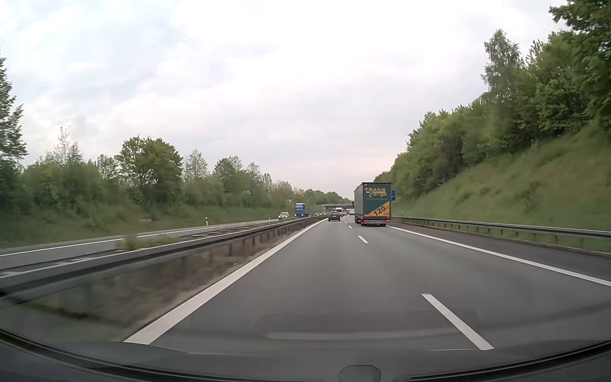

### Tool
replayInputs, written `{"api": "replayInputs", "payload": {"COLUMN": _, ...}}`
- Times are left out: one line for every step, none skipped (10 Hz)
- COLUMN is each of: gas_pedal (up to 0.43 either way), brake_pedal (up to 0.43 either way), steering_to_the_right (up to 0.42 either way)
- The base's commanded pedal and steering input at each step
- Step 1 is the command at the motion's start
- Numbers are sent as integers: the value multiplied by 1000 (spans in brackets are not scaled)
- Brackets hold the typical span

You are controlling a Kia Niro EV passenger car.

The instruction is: Follow the waypoints while adhering to traffic rules and regulations

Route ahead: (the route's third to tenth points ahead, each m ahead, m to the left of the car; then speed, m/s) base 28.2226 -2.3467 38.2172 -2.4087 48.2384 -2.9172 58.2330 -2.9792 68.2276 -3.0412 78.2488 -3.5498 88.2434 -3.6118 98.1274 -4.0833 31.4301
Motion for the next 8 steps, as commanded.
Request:
{"api": "replayInputs", "payload": {"gas_pedal": 150, "brake_pedal": 0, "steering_to_the_right": 2}}
{"api": "replayInputs", "payload": {"gas_pedal": 150, "brake_pedal": 0, "steering_to_the_right": 2}}
{"api": "replayInputs", "payload": {"gas_pedal": 150, "brake_pedal": 0, "steering_to_the_right": 2}}
{"api": "replayInputs", "payload": {"gas_pedal": 150, "brake_pedal": 0, "steering_to_the_right": 2}}
{"api": "replayInputs", "payload": {"gas_pedal": 150, "brake_pedal": 0, "steering_to_the_right": 2}}
{"api": "replayInputs", "payload": {"gas_pedal": 150, "brake_pedal": 0, "steering_to_the_right": 2}}
{"api": "replayInputs", "payload": {"gas_pedal": 150, "brake_pedal": 0, "steering_to_the_right": 2}}
{"api": "replayInputs", "payload": {"gas_pedal": 150, "brake_pedal": 0, "steering_to_the_right": 2}}
